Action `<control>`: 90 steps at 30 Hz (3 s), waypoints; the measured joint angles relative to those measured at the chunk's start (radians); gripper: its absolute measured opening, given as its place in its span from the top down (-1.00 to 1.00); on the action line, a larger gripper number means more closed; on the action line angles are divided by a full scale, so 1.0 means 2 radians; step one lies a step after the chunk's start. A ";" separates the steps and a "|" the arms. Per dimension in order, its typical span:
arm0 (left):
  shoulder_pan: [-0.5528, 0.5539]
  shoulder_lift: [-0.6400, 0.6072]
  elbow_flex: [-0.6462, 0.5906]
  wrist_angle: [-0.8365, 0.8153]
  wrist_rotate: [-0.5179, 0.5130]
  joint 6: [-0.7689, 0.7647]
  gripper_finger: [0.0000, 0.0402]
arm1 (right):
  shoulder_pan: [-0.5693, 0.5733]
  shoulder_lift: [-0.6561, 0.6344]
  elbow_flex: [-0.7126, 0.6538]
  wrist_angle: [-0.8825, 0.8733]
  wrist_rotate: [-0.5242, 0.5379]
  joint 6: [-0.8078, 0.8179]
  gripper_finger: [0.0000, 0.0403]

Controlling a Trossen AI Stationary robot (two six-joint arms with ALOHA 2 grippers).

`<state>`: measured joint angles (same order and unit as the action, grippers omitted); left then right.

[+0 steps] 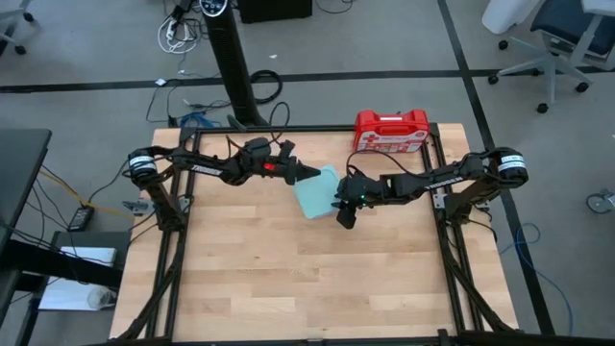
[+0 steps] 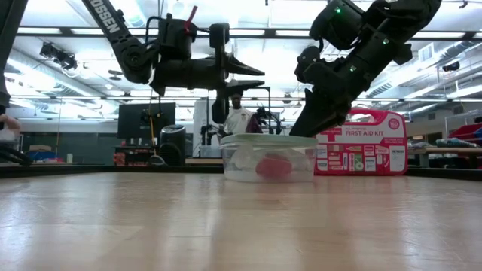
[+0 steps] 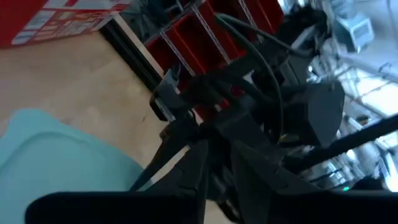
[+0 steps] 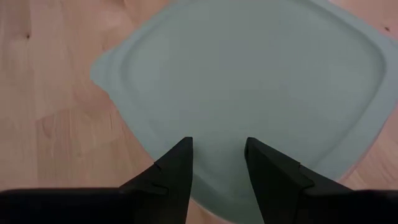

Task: Roll bandage
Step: Close the plastic container

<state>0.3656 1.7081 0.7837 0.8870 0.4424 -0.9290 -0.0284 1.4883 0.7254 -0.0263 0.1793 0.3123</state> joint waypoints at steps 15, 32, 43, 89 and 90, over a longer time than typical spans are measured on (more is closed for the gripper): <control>-0.035 0.122 0.000 0.243 0.033 -0.144 0.62 | 0.001 0.000 0.000 0.000 0.000 -0.001 0.26; 0.037 0.153 0.000 0.340 0.194 -0.337 0.62 | 0.004 0.000 0.000 0.001 0.001 -0.004 0.26; 0.030 0.074 0.012 0.342 0.223 -0.337 0.62 | 0.004 0.000 0.000 0.000 0.001 -0.006 0.26; 0.030 0.114 0.025 0.337 0.234 -0.343 0.62 | 0.005 0.000 0.001 -0.002 -0.014 -0.002 0.26; 0.029 0.112 0.031 0.337 0.234 -0.341 0.62 | 0.005 0.000 0.001 -0.002 -0.015 -0.001 0.26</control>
<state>0.4236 1.9325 0.8462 1.5614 0.9108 -1.6100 -0.0193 1.4876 0.7273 -0.0299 0.1498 0.3095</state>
